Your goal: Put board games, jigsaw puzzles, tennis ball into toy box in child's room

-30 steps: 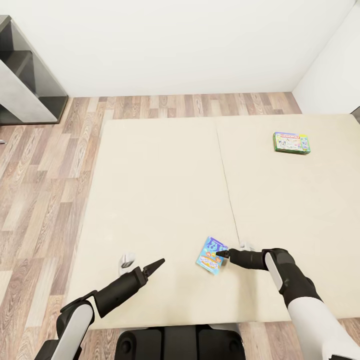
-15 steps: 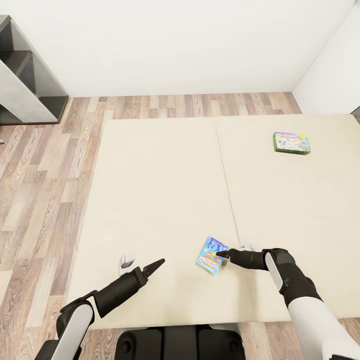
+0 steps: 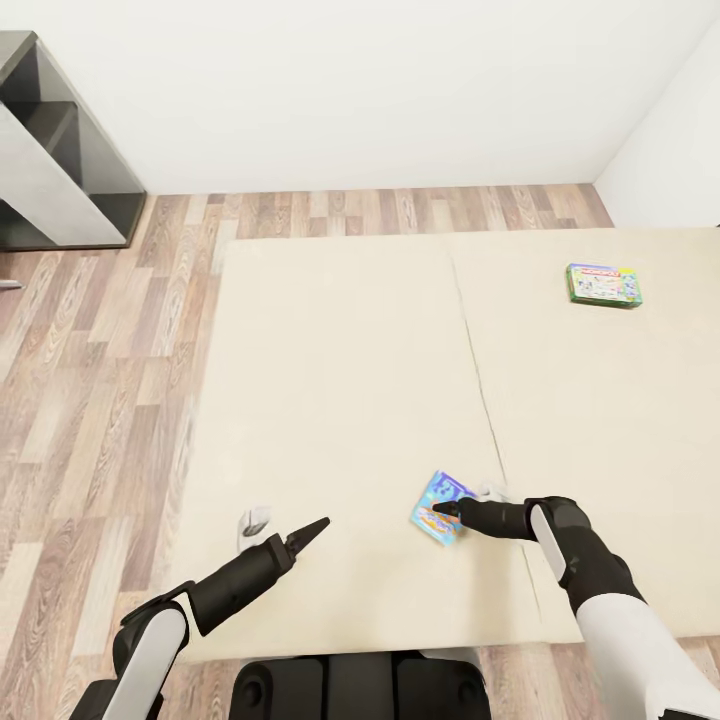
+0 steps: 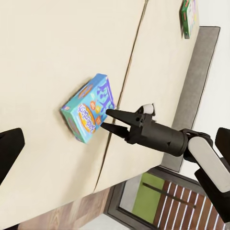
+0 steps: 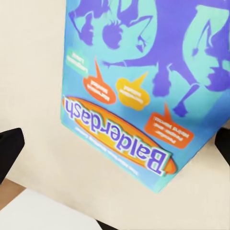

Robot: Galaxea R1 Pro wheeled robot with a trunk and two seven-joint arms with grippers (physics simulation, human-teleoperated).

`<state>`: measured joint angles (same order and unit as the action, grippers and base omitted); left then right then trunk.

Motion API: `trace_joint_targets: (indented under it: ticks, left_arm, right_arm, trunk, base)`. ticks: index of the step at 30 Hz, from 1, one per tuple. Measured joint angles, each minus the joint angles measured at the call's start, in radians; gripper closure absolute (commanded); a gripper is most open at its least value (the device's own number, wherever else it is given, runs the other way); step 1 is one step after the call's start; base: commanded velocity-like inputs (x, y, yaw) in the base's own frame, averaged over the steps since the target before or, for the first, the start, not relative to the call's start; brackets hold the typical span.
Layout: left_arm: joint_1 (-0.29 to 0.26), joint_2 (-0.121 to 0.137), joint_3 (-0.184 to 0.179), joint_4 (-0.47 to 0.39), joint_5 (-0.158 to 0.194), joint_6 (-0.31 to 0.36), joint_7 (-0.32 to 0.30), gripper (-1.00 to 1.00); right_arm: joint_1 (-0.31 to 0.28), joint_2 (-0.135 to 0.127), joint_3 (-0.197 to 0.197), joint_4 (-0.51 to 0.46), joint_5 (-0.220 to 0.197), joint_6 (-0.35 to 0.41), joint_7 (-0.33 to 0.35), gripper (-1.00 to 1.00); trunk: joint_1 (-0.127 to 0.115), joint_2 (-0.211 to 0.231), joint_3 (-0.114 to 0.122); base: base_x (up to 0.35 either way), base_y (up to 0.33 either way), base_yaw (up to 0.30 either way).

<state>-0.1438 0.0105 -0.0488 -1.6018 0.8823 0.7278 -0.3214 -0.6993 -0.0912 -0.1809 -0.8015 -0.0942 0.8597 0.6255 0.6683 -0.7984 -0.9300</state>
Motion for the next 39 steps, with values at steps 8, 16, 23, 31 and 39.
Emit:
trace_joint_targets:
  ticks: [8, 16, 23, 31, 39]
  left_arm:
    - [0.000, 0.000, 0.000, 0.000, 0.000, -0.001, 0.000, -1.00]
    - [0.000, 0.000, 0.000, 0.001, 0.000, -0.002, 0.001, -1.00]
    - [0.000, 0.000, 0.000, 0.002, 0.000, -0.003, 0.001, -1.00]
    - [0.000, 0.000, 0.000, 0.002, -0.001, -0.003, 0.001, -1.00]
    - [0.000, 0.000, 0.000, 0.002, 0.000, -0.003, 0.001, -1.00]
  right_arm:
    - [0.000, -0.002, 0.000, 0.000, 0.000, 0.000, 0.001, -1.00]
    - [-0.007, -0.006, -0.008, 0.000, -0.001, -0.001, 0.001, -1.00]
    - [-0.011, -0.007, -0.011, 0.000, -0.002, -0.001, 0.000, -1.00]
    - [-0.015, -0.009, -0.013, -0.002, -0.002, -0.001, -0.001, -1.00]
    - [-0.016, -0.015, -0.015, -0.003, -0.002, -0.001, -0.006, -1.00]
  trunk:
    - [0.000, 0.000, 0.000]
    - [0.000, 0.000, 0.000]
    - [0.000, 0.000, 0.000]
    - [0.000, 0.000, 0.000]
    - [0.000, 0.000, 0.000]
  base:
    - [0.000, 0.113, 0.000]
    - [0.000, 0.032, 0.000]
    - [0.000, 0.010, 0.000]
    - [0.000, 0.003, 0.000]
    - [0.000, 0.001, 0.000]
